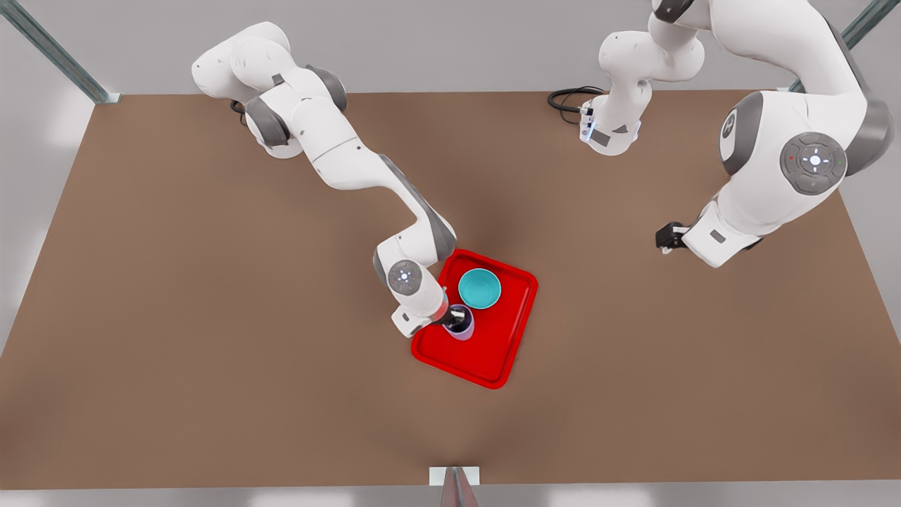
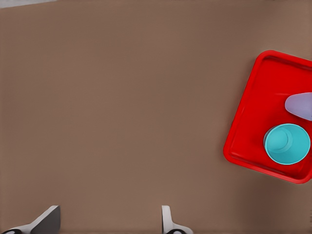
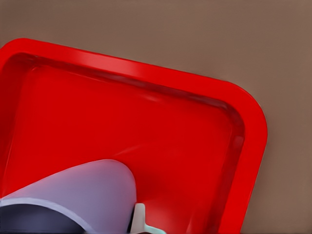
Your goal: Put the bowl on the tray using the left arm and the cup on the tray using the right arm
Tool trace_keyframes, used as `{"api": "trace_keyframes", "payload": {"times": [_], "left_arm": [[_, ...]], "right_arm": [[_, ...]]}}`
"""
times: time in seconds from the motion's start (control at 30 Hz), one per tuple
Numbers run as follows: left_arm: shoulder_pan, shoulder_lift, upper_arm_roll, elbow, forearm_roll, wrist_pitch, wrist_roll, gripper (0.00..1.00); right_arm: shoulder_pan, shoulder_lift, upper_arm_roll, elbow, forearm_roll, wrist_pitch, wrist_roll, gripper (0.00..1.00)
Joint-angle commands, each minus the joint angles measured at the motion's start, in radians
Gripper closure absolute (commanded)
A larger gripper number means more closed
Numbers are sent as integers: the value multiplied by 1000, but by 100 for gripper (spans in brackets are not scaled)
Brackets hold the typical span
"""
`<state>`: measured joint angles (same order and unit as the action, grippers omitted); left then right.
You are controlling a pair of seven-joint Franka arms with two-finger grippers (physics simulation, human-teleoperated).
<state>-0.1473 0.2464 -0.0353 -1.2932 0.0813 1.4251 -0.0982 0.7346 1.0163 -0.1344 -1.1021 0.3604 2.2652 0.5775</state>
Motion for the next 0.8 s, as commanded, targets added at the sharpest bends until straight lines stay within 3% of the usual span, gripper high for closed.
{"api": "trace_keyframes", "payload": {"times": [0.0, 0.07, 0.2, 0.77], "left_arm": [[0, -1, 0, 0, 0, 0, 0, 0], [0, -6, 0, 0, 0, -6, 0, 0], [0, -7, -2, -2, 0, -8, 0, 0], [-2, -27, -6, 0, 0, -32, -20, 0]], "right_arm": [[0, -1, -4, 1, 0, -4, -1, 60], [0, -5, -7, 1, 0, -10, 1, 42], [6, -8, -10, -1, 3, -13, 1, 32], [28, -25, -36, -1, 17, -38, -1, 30]]}}
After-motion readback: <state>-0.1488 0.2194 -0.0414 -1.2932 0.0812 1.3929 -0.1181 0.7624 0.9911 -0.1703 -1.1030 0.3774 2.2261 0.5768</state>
